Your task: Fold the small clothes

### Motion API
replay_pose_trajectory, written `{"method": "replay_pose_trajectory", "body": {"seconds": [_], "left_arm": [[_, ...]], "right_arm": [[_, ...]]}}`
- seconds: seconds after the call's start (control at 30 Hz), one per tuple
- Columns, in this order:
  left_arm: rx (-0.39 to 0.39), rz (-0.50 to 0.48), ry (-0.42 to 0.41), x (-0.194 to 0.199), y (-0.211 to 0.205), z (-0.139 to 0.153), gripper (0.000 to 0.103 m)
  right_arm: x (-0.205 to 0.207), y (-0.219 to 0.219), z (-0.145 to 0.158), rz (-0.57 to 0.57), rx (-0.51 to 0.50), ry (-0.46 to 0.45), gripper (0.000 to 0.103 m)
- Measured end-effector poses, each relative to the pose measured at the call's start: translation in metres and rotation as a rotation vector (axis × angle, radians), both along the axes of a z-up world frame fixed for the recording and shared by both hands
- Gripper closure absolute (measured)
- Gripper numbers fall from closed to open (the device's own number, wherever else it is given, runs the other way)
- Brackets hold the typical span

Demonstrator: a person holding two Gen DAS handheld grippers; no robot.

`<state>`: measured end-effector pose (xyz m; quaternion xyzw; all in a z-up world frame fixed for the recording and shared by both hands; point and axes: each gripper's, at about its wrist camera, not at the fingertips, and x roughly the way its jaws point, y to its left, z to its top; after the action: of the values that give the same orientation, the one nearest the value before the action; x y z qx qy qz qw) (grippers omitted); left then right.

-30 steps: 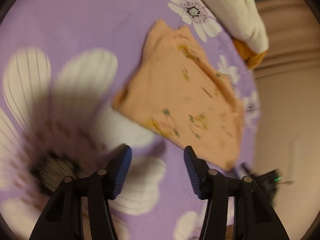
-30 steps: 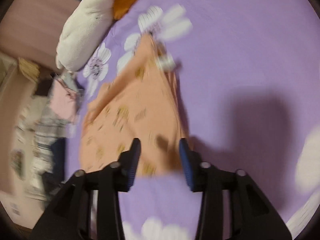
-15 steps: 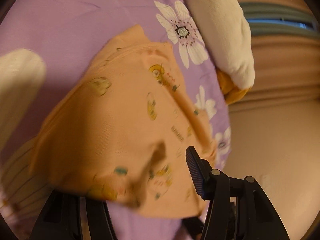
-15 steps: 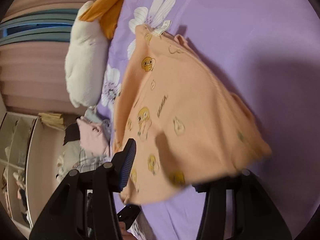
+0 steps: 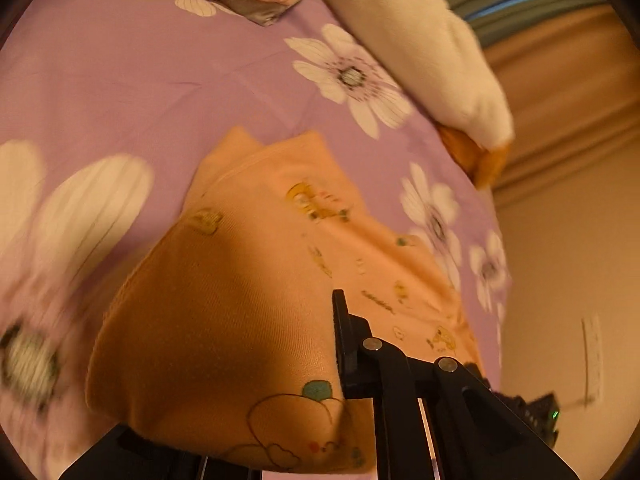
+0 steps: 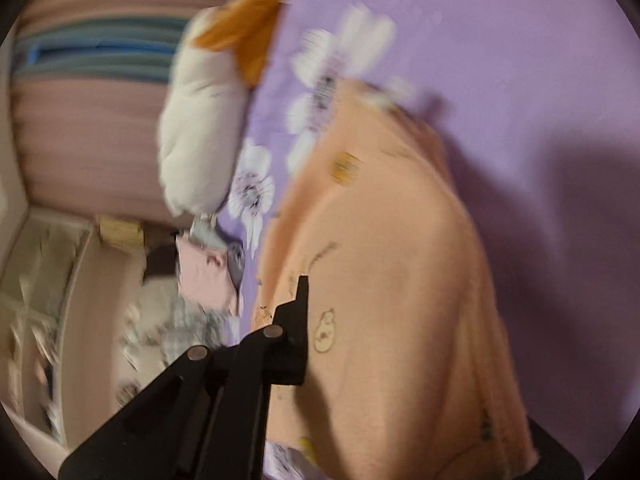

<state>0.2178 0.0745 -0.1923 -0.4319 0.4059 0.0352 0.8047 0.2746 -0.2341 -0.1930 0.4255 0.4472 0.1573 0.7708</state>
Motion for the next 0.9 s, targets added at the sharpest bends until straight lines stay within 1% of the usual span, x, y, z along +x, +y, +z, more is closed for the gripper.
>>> {"method": "replay_pose_trajectory", "body": {"seconds": [0.07, 0.1, 0.13, 0.17, 0.2, 0.23, 0.27, 0.3, 0.33, 0.37, 0.4, 0.43, 0.47, 0.5, 0.53, 0.57, 0.6, 0.63, 0.67, 0.7, 0.73, 0.77, 0.8, 0.83, 0.9], "left_arm": [[0.048, -0.045, -0.009, -0.031, -0.011, 0.007, 0.092], [0.082, -0.07, 0.0, -0.041, -0.019, 0.005, 0.092], [0.1, -0.101, 0.032, -0.053, -0.025, -0.003, 0.092], [0.09, -0.123, 0.068, -0.063, -0.026, -0.015, 0.091], [0.067, -0.134, 0.102, -0.073, -0.025, -0.029, 0.089], [0.023, -0.118, 0.102, -0.086, -0.019, -0.041, 0.087], [-0.046, -0.091, 0.056, -0.098, -0.008, -0.047, 0.087], [-0.088, -0.068, 0.061, -0.106, 0.001, -0.047, 0.087], [-0.126, -0.052, 0.079, -0.111, 0.011, -0.044, 0.087], [-0.145, -0.031, 0.089, -0.118, 0.022, -0.037, 0.086], [-0.115, 0.012, 0.078, -0.129, 0.035, -0.025, 0.085], [-0.068, 0.043, 0.044, -0.14, 0.043, -0.014, 0.083], [-0.007, 0.071, 0.01, -0.147, 0.048, -0.003, 0.077], [0.064, 0.097, -0.023, -0.153, 0.051, 0.007, 0.074], [0.119, 0.106, -0.043, -0.154, 0.054, 0.016, 0.074], [0.13, 0.102, -0.055, -0.148, 0.056, 0.02, 0.074], [0.1, 0.093, -0.072, -0.141, 0.058, 0.021, 0.073], [0.031, 0.06, -0.109, -0.128, 0.06, 0.019, 0.071], [-0.002, 0.026, -0.122, -0.115, 0.06, 0.017, 0.066], [-0.01, 0.003, -0.116, -0.102, 0.061, 0.014, 0.066], [0.009, 0.012, -0.069, -0.085, 0.064, 0.01, 0.066], [0.025, 0.017, -0.045, -0.072, 0.063, 0.007, 0.066], [0.035, 0.004, -0.047, -0.059, 0.062, 0.005, 0.066], [0.044, -0.019, -0.061, -0.045, 0.062, 0.004, 0.066], [0.061, -0.014, -0.048, -0.023, 0.064, 0.001, 0.066]], "right_arm": [[-0.033, -0.003, 0.013, 0.071, -0.06, -0.036, 0.095], [-0.044, -0.005, 0.012, 0.09, -0.099, -0.029, 0.095], [-0.056, -0.006, 0.008, 0.118, -0.155, 0.006, 0.094], [-0.07, -0.011, -0.003, 0.145, -0.196, 0.059, 0.094], [-0.081, -0.016, -0.014, 0.164, -0.223, 0.102, 0.092], [-0.091, -0.023, -0.023, 0.16, -0.244, 0.127, 0.091], [-0.102, -0.038, -0.03, 0.132, -0.208, 0.118, 0.094], [-0.109, -0.05, -0.032, 0.119, -0.162, 0.11, 0.093], [-0.114, -0.064, -0.03, 0.103, -0.133, 0.133, 0.089], [-0.116, -0.074, -0.024, 0.096, -0.134, 0.147, 0.087], [-0.12, -0.084, -0.014, 0.075, -0.158, 0.138, 0.082], [-0.128, -0.097, 0.001, 0.025, -0.199, 0.098, 0.078], [-0.135, -0.106, 0.012, -0.012, -0.228, 0.057, 0.076], [-0.141, -0.113, 0.025, -0.047, -0.258, 0.005, 0.073], [-0.141, -0.117, 0.035, -0.066, -0.266, -0.032, 0.072], [-0.138, -0.12, 0.041, -0.072, -0.252, -0.054, 0.07], [-0.132, -0.12, 0.044, -0.061, -0.226, -0.056, 0.065], [-0.123, -0.117, 0.045, -0.038, -0.209, -0.05, 0.057], [-0.109, -0.109, 0.044, -0.006, -0.206, -0.047, 0.054], [-0.099, -0.1, 0.044, 0.01, -0.222, -0.047, 0.054], [-0.086, -0.091, 0.042, 0.022, -0.248, -0.042, 0.054], [-0.074, -0.082, 0.04, 0.034, -0.273, -0.038, 0.054], [-0.061, -0.076, 0.037, 0.041, -0.286, -0.034, 0.054], [-0.046, -0.072, 0.033, 0.047, -0.275, -0.034, 0.054], [-0.03, -0.068, 0.027, 0.071, -0.259, -0.02, 0.054]]}}
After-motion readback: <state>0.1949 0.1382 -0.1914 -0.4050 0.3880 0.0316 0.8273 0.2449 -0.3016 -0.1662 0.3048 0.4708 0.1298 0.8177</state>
